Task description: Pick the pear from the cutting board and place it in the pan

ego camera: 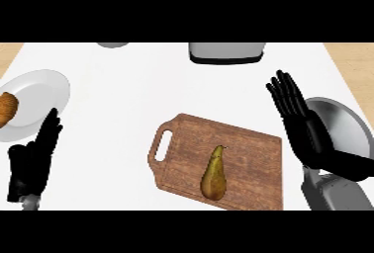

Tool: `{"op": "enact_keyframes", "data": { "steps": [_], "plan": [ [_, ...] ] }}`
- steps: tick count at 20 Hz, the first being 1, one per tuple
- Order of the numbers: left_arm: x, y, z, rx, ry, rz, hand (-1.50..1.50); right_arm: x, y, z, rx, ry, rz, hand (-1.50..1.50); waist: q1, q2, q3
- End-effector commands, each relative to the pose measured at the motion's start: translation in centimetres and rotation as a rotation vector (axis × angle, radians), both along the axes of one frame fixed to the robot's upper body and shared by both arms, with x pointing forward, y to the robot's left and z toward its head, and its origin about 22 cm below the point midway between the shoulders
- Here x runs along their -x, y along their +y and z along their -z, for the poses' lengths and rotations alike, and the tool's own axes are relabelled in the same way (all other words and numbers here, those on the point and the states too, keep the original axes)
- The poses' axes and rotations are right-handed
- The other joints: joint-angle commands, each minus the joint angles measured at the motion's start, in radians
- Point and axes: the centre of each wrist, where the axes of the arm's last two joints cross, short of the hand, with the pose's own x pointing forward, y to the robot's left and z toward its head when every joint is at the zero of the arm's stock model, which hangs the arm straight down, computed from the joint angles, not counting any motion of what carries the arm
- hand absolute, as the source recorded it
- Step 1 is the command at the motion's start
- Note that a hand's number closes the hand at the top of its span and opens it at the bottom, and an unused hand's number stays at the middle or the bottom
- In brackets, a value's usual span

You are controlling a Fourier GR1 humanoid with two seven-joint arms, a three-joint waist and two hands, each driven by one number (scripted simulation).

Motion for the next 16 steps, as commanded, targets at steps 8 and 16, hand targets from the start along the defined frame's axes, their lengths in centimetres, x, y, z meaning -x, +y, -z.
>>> {"op": "enact_keyframes", "data": {
  "steps": [8,16],
  "plan": [
    [-3.2,-2.7,-3.0,0.261,-0.116,0.107,0.0,-0.8,-0.3,-3.4,0.508,0.008,0.174,1.5,0.003,-0.004,0.01],
    [-3.6,-1.7,-3.0,0.286,-0.121,0.107,0.0,7.5,-3.3,-4.4,0.822,-0.109,0.245,-1.5,0.001,-0.002,0.015]
  ]
}}
